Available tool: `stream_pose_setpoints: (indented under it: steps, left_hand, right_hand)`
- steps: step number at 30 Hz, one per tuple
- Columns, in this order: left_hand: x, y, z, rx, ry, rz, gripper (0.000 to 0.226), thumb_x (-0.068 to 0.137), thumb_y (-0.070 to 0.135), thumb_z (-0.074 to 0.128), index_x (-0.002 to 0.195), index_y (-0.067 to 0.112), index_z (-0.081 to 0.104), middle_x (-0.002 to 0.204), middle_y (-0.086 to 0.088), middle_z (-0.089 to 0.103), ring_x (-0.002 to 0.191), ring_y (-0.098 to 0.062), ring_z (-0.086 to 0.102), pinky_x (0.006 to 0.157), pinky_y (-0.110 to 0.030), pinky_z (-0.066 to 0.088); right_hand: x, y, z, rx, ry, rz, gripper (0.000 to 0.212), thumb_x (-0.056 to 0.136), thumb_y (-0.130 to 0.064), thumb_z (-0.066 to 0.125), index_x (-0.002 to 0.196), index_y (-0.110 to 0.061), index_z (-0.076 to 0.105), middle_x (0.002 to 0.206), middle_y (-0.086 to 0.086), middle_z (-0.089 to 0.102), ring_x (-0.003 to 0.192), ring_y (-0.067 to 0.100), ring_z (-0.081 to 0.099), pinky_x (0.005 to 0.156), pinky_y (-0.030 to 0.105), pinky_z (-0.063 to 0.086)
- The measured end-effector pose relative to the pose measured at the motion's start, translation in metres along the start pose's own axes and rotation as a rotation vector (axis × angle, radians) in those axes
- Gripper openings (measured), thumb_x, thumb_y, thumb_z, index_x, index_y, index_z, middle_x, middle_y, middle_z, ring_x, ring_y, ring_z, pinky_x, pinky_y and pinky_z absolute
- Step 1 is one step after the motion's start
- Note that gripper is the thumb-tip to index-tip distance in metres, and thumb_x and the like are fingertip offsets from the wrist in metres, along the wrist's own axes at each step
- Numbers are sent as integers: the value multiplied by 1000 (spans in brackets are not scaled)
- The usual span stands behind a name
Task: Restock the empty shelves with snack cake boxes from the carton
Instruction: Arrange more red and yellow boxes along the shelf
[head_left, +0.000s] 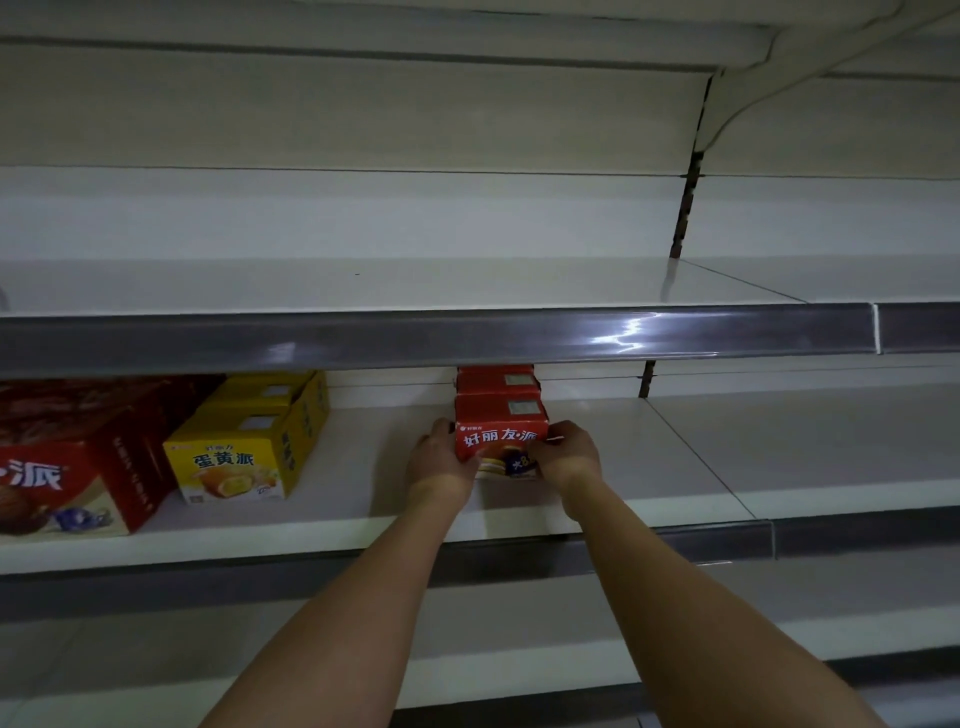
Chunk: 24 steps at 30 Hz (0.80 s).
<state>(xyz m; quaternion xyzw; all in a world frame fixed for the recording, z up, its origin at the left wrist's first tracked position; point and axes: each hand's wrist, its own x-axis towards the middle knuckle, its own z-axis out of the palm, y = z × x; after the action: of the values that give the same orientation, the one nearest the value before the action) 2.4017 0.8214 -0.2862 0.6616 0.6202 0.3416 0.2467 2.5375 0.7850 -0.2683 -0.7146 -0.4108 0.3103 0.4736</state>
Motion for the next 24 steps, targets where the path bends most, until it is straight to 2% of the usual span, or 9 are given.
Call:
stream_pose_setpoints:
  steps: [7,10,12,17,21,24]
  left_hand:
    - [1,9,-7,-127,-117,-102,45,82,25,70,122,18,49,115,-6,62,103,-25,61,88,-36,51]
    - [2,7,-14,-209,-191,-159,37,81,22,69,111,18,47,111,-6,62,100,-25,60,87,-38,51]
    - [4,4,-19,-233,-244,-153,32,81,19,68,108,17,49,111,-5,62,100,-24,60,88,-38,51]
    - [7,-4,-24,-287,-330,-133,31,81,16,67,110,18,56,110,-3,65,91,-18,59,75,-25,46]
    - [4,-3,-22,-340,-318,-140,32,82,13,65,113,17,57,104,1,63,90,-18,58,75,-27,44]
    - [2,-7,-17,-379,-307,-147,33,80,16,66,112,19,59,107,0,65,93,-20,61,78,-30,48]
  right_hand:
    - [6,-6,6,65,55,109,49,86,-24,68,127,-7,50,123,14,60,108,28,59,93,39,49]
    - [4,-10,8,171,102,204,58,84,-18,68,134,-7,40,127,19,55,110,33,57,96,47,49]
    - [-1,-14,9,181,135,223,56,87,-15,65,135,-6,38,127,20,53,111,34,56,95,45,49]
    - [-20,-20,14,-18,140,161,33,90,-12,57,121,-2,53,119,17,62,106,29,58,81,30,44]
    - [-34,-25,16,-198,101,81,34,91,-16,57,124,-9,53,121,12,62,113,29,57,87,30,42]
    - [-38,-24,17,-286,68,37,40,91,-21,57,129,-14,45,122,10,61,113,27,57,93,33,44]
